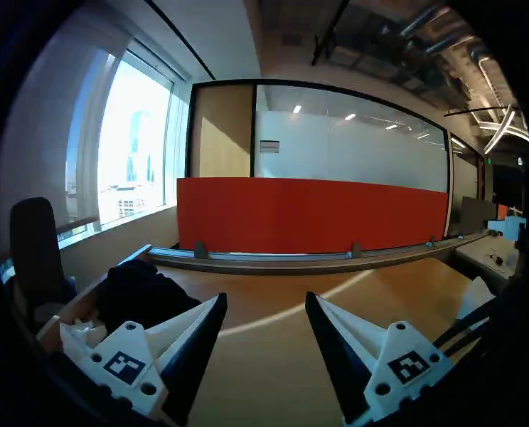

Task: Fold towel

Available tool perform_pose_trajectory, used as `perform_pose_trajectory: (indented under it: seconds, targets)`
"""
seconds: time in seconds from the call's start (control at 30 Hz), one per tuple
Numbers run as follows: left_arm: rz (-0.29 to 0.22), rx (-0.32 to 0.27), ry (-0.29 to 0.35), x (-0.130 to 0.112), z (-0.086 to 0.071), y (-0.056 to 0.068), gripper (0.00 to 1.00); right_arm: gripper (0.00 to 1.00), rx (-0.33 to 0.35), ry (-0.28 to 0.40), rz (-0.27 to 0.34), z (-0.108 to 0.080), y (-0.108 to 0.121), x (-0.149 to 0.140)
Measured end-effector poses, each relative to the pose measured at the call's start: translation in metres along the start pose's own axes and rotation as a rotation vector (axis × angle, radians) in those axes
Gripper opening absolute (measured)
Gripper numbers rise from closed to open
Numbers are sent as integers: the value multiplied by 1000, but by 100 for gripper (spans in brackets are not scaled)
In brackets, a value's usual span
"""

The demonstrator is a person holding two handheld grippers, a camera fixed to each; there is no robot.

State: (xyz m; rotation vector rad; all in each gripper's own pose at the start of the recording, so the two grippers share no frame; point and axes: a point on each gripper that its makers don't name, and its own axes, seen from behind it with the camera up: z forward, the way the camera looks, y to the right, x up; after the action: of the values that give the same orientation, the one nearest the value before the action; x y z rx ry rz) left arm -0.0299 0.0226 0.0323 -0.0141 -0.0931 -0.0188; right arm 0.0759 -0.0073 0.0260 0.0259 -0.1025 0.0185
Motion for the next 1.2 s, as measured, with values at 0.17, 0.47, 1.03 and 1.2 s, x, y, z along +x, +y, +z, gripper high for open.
perform_pose_trajectory:
  seconds: [0.17, 0.47, 1.03, 1.2]
  targets:
    - [60, 11, 23, -7, 0, -3, 81, 93, 2, -2, -5, 0, -7, 2]
    - [123, 28, 64, -37, -4, -8, 81, 94, -5, -6, -28, 1, -17, -6]
    - [90, 39, 117, -104, 0, -25, 81, 94, -17, -10, -64, 6, -32, -44]
    - [65, 43, 122, -120, 3, -30, 81, 94, -17, -15, -71, 11, -34, -57]
